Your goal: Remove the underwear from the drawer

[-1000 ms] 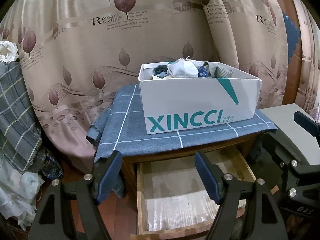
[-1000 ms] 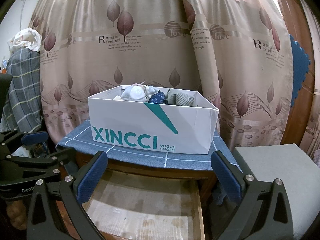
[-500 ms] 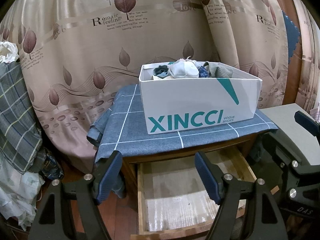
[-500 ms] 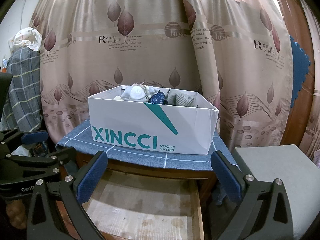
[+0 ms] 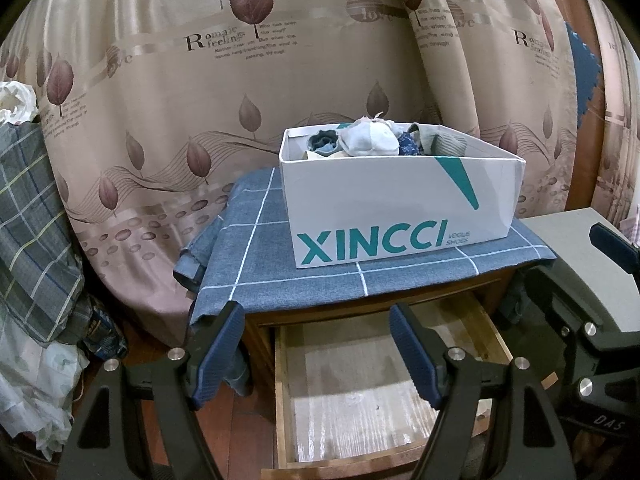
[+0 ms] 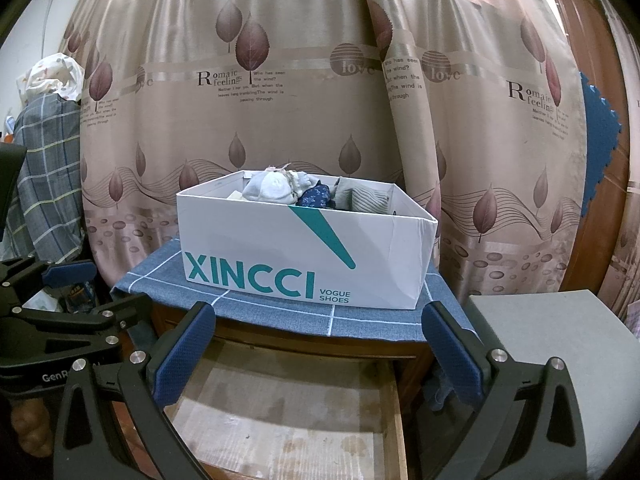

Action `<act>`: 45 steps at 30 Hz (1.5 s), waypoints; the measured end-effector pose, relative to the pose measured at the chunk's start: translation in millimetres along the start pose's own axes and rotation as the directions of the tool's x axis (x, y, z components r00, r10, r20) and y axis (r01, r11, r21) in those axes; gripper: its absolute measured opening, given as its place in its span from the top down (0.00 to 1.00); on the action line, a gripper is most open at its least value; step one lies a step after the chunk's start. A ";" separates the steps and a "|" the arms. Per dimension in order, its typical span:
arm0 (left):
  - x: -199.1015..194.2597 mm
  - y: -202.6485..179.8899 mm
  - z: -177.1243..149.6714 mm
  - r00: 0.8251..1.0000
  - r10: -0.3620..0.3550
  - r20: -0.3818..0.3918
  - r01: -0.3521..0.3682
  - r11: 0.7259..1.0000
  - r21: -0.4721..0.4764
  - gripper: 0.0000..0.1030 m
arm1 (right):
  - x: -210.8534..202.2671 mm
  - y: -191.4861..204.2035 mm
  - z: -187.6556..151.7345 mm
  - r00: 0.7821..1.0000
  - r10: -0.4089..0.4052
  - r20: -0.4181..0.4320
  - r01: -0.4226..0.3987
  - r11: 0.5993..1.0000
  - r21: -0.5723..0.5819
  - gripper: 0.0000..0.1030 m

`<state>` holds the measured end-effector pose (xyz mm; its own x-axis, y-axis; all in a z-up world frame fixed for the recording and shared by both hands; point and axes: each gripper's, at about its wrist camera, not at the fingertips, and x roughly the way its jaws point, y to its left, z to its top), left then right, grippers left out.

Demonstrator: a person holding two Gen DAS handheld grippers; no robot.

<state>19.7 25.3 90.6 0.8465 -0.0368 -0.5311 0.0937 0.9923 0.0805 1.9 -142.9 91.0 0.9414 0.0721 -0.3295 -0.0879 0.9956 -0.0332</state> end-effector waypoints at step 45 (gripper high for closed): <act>2.8 2.4 -0.8 1.000 0.006 -0.004 -0.006 1.000 -0.004 0.25 | 0.3 -4.7 -0.8 1.000 -0.001 0.001 0.001 1.000 0.004 0.01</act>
<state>21.9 27.6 88.6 0.8452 -0.0306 -0.5336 0.0865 0.9930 0.0801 2.4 -147.6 90.3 0.9418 0.0712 -0.3284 -0.0857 0.9959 -0.0298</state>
